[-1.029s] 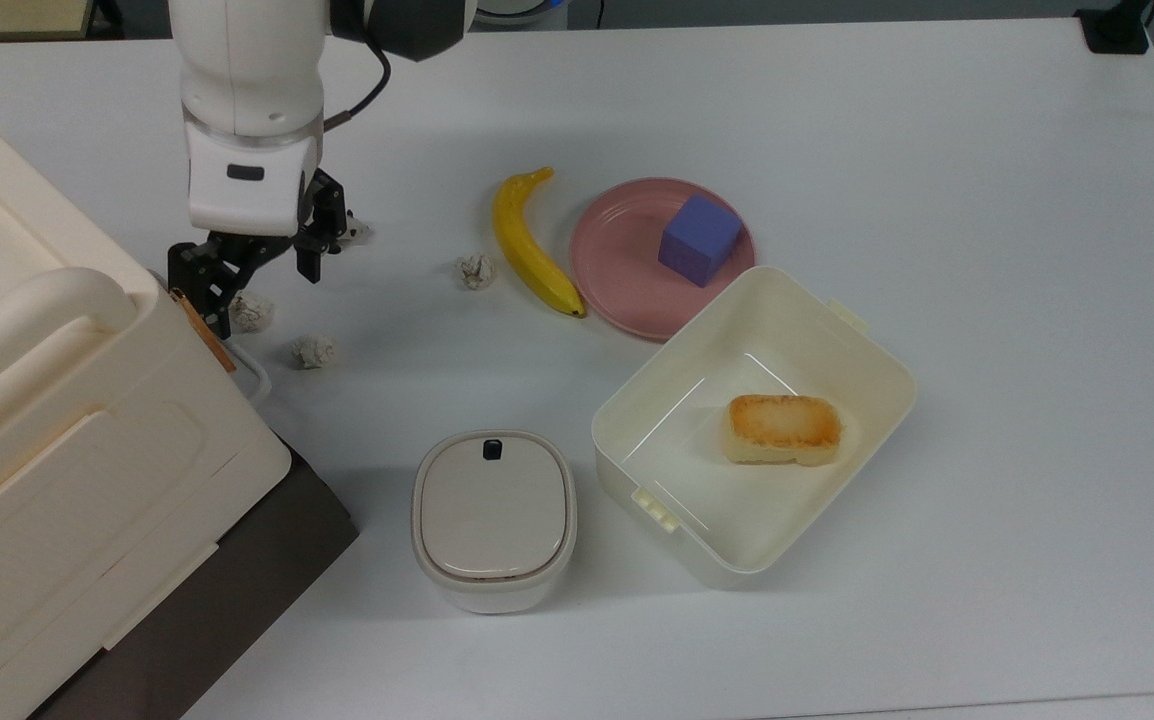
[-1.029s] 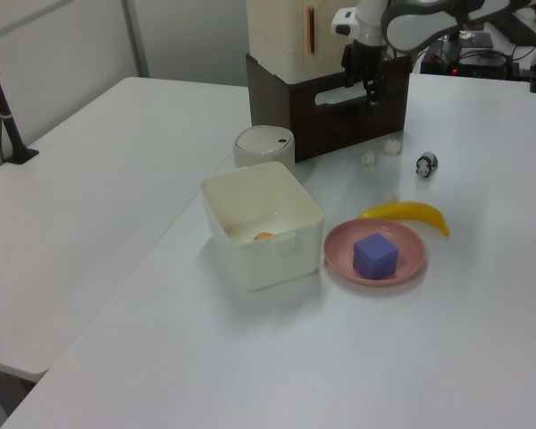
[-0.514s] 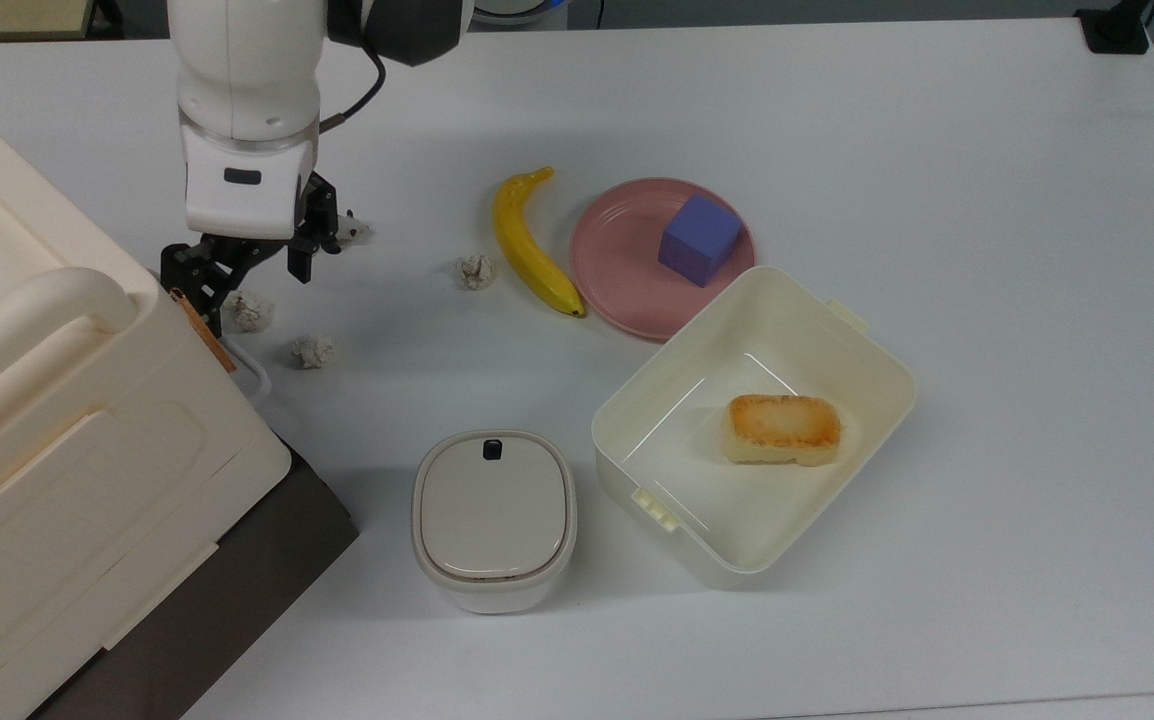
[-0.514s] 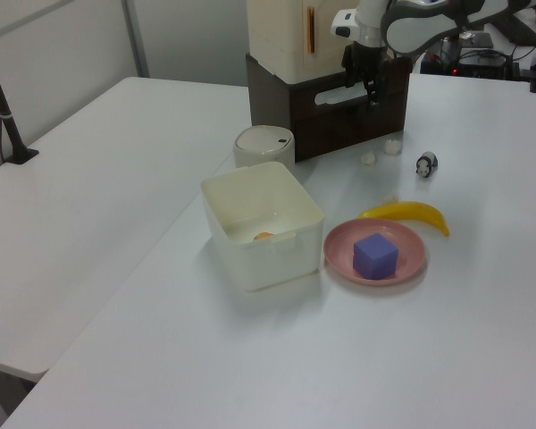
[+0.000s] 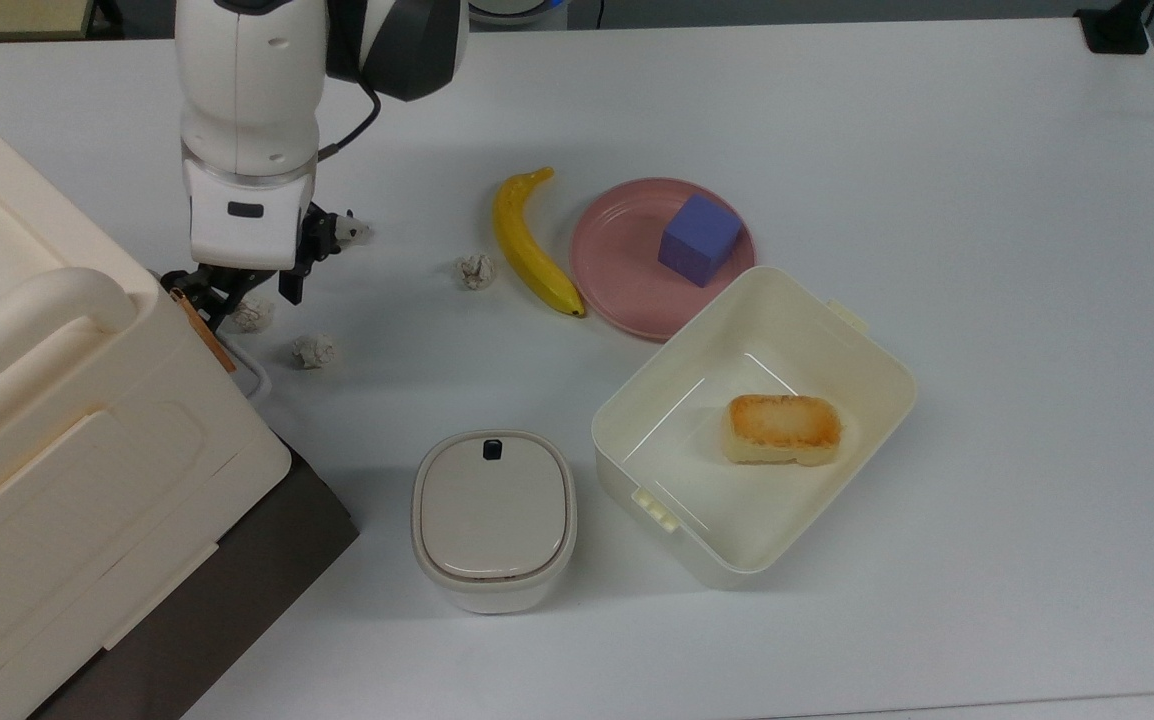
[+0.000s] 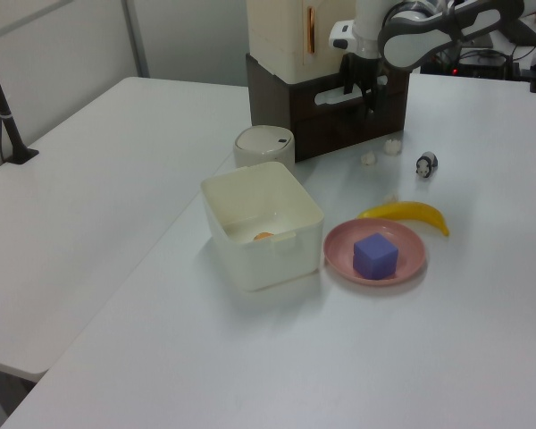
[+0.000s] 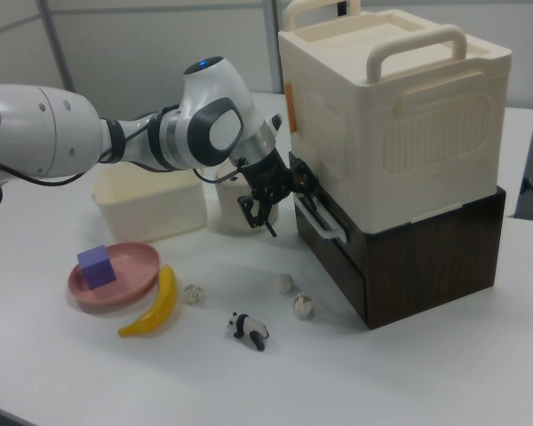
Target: Slide the drawer open
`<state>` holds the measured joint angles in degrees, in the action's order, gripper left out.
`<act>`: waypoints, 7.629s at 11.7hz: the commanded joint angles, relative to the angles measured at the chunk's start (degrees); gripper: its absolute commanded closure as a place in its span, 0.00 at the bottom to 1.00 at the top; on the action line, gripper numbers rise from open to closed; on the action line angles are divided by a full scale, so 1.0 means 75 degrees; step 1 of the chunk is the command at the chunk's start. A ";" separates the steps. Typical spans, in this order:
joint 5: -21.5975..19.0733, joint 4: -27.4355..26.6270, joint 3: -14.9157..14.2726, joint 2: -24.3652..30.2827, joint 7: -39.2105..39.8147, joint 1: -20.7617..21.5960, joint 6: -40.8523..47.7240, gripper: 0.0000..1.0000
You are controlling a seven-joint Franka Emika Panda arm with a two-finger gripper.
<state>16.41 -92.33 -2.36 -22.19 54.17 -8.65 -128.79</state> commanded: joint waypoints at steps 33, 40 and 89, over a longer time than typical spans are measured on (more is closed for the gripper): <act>-0.0032 -0.0428 0.0807 0.0638 -0.2313 0.0707 0.2723 0.00; -0.0032 -0.0451 0.0959 0.0603 -0.2325 0.0754 0.3192 0.00; -0.2693 0.0170 0.0151 0.2971 -0.7949 0.0156 0.4446 0.00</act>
<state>-3.23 -90.51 -1.26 -0.25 -3.86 -8.52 -96.16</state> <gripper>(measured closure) 0.000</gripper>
